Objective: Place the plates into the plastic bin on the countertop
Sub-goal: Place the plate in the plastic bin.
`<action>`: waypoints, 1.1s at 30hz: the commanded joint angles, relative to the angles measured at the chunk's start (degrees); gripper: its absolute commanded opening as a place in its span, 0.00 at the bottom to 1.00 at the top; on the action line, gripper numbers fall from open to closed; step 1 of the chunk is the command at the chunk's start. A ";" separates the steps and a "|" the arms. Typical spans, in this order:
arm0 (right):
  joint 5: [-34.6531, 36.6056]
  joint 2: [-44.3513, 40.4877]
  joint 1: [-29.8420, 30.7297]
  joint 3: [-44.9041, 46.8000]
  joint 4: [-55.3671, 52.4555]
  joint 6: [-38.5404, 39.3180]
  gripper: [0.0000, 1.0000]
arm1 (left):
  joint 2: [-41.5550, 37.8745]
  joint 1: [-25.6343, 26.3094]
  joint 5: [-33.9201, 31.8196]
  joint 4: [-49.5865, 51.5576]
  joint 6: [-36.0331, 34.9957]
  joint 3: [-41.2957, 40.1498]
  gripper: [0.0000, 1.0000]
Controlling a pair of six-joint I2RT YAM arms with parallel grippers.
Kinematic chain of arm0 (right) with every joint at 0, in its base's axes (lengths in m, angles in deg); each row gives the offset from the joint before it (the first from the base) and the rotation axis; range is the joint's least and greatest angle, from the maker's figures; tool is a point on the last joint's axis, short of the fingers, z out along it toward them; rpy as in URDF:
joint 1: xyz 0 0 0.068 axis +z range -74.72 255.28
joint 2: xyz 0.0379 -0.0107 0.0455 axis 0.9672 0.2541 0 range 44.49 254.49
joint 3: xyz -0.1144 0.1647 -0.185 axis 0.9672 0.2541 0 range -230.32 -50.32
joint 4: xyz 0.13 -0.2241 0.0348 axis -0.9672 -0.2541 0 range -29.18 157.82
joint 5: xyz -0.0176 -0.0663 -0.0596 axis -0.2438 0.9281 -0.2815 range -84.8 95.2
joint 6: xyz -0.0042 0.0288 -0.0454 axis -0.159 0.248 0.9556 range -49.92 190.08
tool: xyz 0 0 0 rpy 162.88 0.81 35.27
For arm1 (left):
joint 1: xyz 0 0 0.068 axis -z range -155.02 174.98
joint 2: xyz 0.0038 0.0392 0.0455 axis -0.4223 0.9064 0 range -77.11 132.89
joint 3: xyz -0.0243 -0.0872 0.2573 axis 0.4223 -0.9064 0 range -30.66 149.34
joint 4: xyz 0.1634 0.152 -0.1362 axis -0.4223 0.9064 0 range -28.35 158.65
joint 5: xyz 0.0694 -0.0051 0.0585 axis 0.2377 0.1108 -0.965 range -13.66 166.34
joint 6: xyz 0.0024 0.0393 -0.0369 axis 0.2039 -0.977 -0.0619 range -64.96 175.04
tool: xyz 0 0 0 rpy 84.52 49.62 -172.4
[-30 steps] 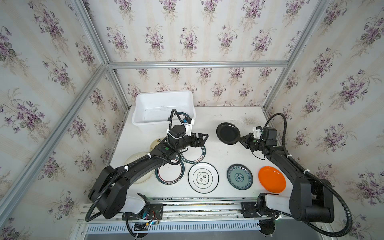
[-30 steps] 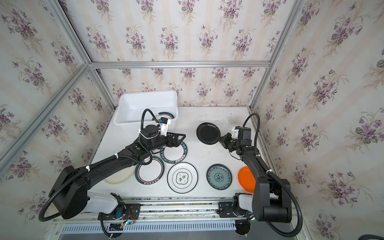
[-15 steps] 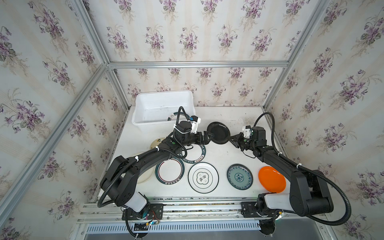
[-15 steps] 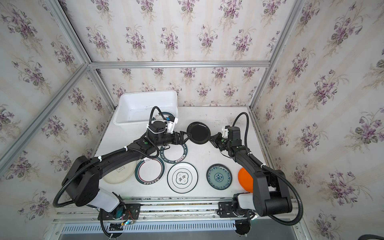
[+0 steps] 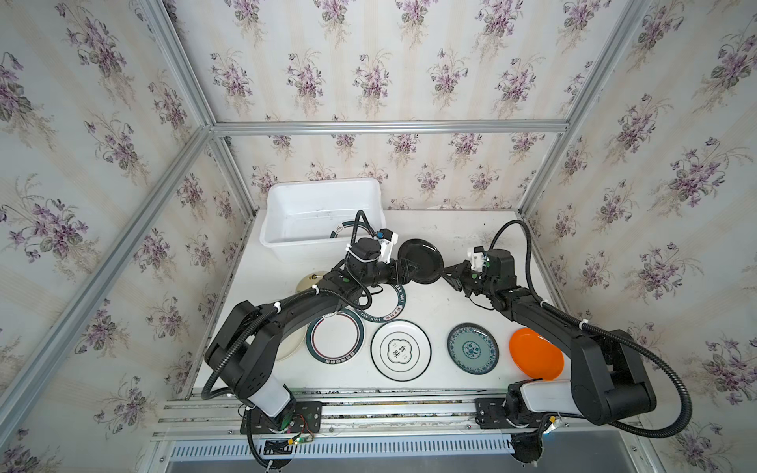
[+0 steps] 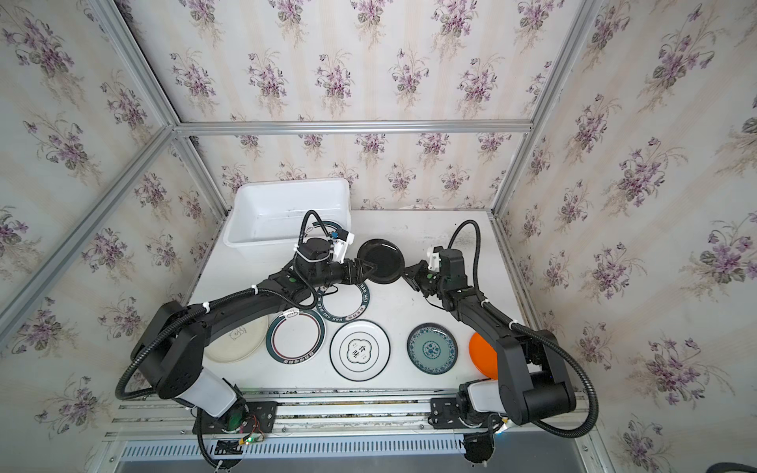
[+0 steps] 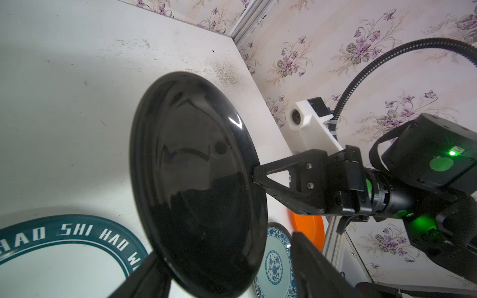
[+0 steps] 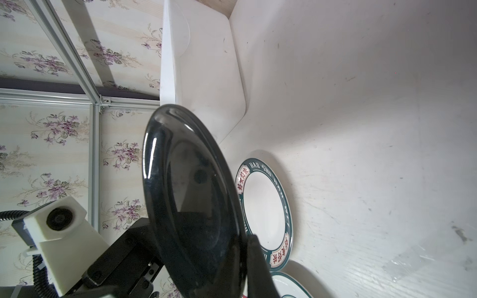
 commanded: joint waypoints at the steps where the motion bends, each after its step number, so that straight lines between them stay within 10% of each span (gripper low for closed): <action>1: 0.45 -0.65 0.57 -0.03 2.80 -0.42 0.00 | 0.30 -0.06 0.14 -2.82 -0.22 0.81 0.57; 23: 0.84 -5.52 2.09 1.57 -0.08 1.14 0.01 | 1.35 -0.45 -2.51 -0.42 0.12 2.20 0.00; 33: 0.54 -8.11 2.09 2.74 2.03 1.92 0.70 | -0.03 -1.51 -4.59 2.01 -1.13 3.14 0.00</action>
